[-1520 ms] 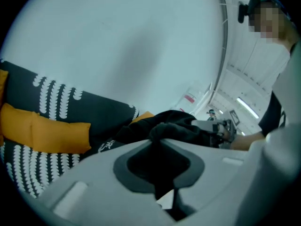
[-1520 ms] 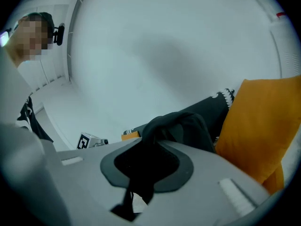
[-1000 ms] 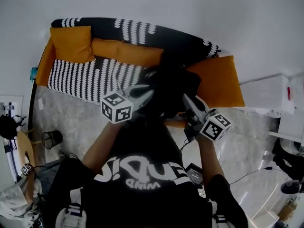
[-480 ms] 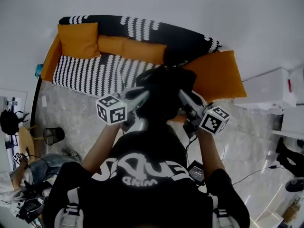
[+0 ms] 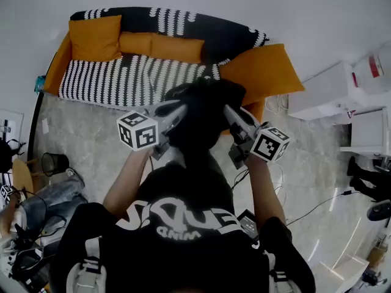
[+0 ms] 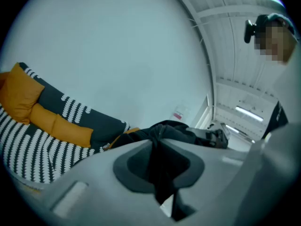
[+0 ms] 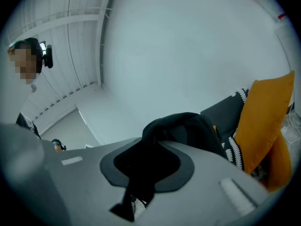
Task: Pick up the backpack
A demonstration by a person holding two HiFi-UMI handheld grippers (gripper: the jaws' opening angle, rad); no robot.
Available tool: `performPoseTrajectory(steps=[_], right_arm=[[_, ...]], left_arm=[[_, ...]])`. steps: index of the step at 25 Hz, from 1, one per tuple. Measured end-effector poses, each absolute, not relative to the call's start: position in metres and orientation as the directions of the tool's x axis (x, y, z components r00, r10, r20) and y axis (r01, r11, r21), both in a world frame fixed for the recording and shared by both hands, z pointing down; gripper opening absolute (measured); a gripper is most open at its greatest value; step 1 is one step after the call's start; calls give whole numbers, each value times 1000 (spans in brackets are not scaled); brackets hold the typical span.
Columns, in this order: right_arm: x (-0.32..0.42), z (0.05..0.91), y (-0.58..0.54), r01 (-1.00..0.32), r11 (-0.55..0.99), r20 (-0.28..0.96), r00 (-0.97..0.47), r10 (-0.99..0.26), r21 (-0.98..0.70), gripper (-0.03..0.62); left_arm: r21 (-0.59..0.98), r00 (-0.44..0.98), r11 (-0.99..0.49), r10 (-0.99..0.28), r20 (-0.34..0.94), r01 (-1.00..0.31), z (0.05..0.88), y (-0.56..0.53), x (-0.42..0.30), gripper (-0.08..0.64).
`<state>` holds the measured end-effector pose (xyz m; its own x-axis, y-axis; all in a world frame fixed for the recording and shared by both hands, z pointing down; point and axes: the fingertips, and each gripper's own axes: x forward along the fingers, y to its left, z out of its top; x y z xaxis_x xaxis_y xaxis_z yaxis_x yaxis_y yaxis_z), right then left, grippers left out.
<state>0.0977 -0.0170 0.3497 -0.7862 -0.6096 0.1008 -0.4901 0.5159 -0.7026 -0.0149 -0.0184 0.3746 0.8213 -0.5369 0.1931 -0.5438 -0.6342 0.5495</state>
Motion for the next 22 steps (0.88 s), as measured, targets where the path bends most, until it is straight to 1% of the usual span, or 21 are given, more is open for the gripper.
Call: performPoseTrajectory(steps=[4, 8, 12, 16, 22], right_arm=[[96, 342, 33, -486, 492, 95, -774, -626, -722, 58], [100, 336, 71, -481, 480, 107, -779, -618, -734, 60], [113, 334, 97, -481, 473, 122, -785, -607, -738, 60], [115, 332, 118, -472, 526, 118, -813, -570, -707, 61], [114, 326, 126, -480, 592, 125, -833, -538, -648, 61]], left_arm=[[549, 832, -645, -519, 196, -532, 368, 29, -14, 41], [578, 837, -631, -516, 186, -517, 362, 67, -9, 41], [583, 831, -618, -517, 204, -528, 359, 95, 3, 41], [579, 816, -603, -536, 216, -549, 359, 120, 10, 41], [561, 806, -612, -560, 191, -558, 355, 128, 13, 41]])
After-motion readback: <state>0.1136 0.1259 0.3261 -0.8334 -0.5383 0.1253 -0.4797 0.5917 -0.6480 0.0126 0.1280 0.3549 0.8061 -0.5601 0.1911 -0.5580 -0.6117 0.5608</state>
